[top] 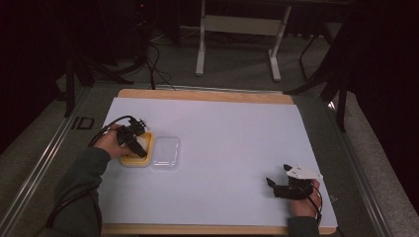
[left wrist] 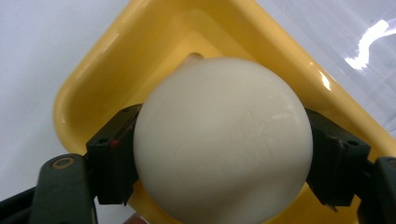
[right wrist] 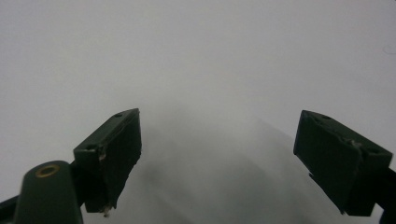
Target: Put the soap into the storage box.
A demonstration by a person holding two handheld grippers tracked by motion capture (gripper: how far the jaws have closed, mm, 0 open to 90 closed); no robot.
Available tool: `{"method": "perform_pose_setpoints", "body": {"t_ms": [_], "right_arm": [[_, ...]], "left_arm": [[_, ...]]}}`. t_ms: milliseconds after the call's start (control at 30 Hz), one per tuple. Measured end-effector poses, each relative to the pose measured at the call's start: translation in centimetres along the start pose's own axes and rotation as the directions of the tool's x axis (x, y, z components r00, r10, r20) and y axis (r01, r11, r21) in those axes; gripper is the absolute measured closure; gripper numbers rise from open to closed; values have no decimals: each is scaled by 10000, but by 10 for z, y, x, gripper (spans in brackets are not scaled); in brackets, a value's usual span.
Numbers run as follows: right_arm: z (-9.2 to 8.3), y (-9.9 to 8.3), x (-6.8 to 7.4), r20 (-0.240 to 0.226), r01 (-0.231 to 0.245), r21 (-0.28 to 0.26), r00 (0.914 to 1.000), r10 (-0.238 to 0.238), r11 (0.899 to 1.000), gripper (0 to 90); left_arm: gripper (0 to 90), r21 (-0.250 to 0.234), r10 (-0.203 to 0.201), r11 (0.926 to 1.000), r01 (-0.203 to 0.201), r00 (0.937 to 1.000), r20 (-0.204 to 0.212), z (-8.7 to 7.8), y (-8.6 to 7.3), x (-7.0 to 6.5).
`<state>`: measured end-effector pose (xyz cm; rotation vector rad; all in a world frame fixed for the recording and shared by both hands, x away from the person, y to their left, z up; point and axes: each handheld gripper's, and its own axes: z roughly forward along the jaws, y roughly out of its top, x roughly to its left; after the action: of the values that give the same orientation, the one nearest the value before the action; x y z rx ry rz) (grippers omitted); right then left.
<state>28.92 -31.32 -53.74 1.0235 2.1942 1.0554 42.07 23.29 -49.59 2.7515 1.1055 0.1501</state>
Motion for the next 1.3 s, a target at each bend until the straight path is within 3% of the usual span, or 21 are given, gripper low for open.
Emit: {"method": "perform_pose_setpoints", "body": {"t_ms": [433, 933, 1300], "right_arm": [[0, 0, 0, 39, 32, -46, 10000, -32, 10000, 151], [0, 0, 0, 55, 54, -45, 10000, -53, 10000, 151], [0, 0, 1, 61, 51, -31, 10000, -51, 10000, 151]], "left_arm": [[224, -174, -10, 9998, 10, 10000, 5, -1, -3, -1], [163, -427, 130, 9990, -131, 9999, -27, -10, -5, -1], [153, -964, 253, 9950, -277, 9993, -265, -31, -9, -1]]}}
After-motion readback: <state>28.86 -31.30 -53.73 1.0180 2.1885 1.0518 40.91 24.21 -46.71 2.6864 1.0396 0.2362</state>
